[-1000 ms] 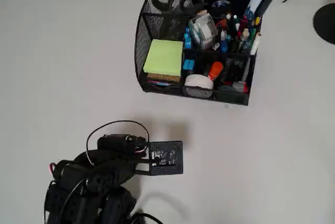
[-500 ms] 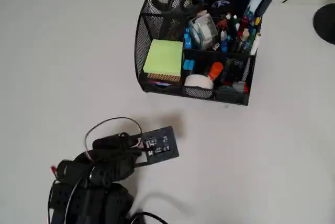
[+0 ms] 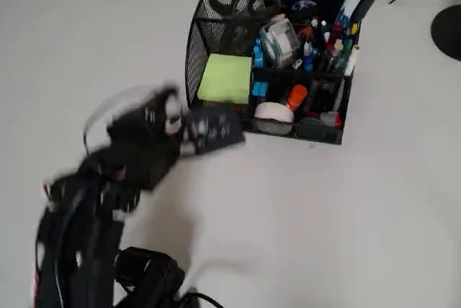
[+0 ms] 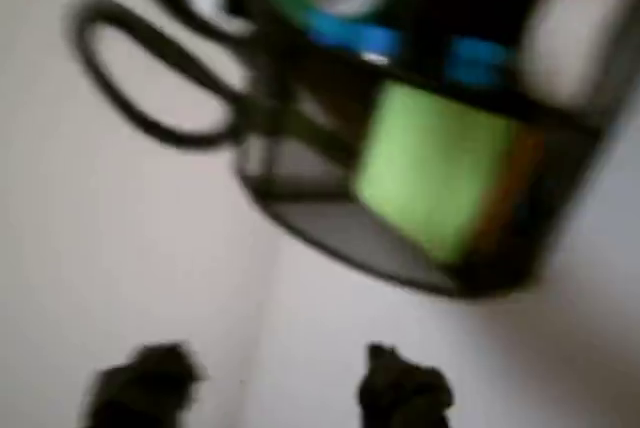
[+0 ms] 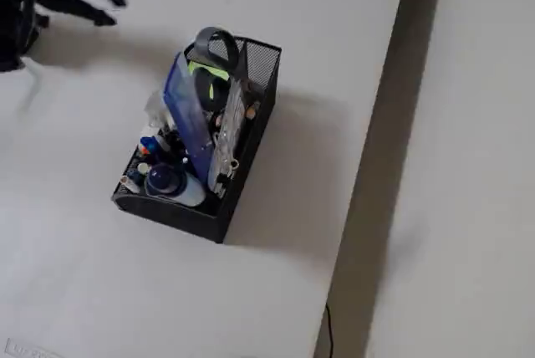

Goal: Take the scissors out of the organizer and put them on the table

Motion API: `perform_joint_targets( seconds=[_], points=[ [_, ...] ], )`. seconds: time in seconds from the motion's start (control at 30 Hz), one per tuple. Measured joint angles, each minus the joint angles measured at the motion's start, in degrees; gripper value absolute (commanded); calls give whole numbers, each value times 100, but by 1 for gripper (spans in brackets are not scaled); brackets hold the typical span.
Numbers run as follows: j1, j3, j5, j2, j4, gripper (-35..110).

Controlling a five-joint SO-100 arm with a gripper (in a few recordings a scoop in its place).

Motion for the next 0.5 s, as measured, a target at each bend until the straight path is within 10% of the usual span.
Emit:
perform_joint_targets(
  seconds=[0.5],
  points=[
    [483,-4104,343,-4737,-1230,42]
  ],
)
